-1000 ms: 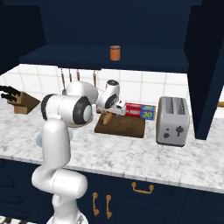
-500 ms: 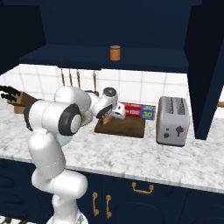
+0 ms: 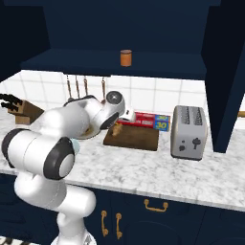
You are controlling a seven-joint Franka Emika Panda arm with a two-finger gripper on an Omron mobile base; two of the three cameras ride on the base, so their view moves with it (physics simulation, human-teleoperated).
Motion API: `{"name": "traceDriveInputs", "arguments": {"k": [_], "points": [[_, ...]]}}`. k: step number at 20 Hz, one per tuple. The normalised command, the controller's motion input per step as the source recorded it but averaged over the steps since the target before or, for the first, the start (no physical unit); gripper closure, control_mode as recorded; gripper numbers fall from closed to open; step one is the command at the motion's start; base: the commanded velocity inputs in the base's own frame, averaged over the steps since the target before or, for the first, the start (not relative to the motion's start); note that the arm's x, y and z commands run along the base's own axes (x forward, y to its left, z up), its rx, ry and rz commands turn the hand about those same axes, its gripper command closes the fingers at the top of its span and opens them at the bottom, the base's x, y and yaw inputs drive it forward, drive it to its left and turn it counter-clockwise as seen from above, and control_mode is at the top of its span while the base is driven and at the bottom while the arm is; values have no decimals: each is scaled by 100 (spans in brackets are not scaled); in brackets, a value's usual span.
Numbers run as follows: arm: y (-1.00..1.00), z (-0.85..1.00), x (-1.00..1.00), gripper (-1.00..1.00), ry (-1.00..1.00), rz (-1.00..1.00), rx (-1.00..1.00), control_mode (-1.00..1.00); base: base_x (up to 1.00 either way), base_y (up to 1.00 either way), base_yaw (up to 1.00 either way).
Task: From the different types of pastries on the counter, select a croissant and place it on the cutting board. Then retrieve a jar of jam from the cabinet and place it alongside the croissant on the cutting board.
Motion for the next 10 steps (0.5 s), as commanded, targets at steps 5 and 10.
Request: {"name": "traceDriveInputs", "arguments": {"k": [5, 10], "points": [[-11, 74, -61, -100, -12, -2, 0, -100, 0, 0, 0], [-10, 72, -40, -100, -6, -1, 0, -100, 0, 0, 0]]}}
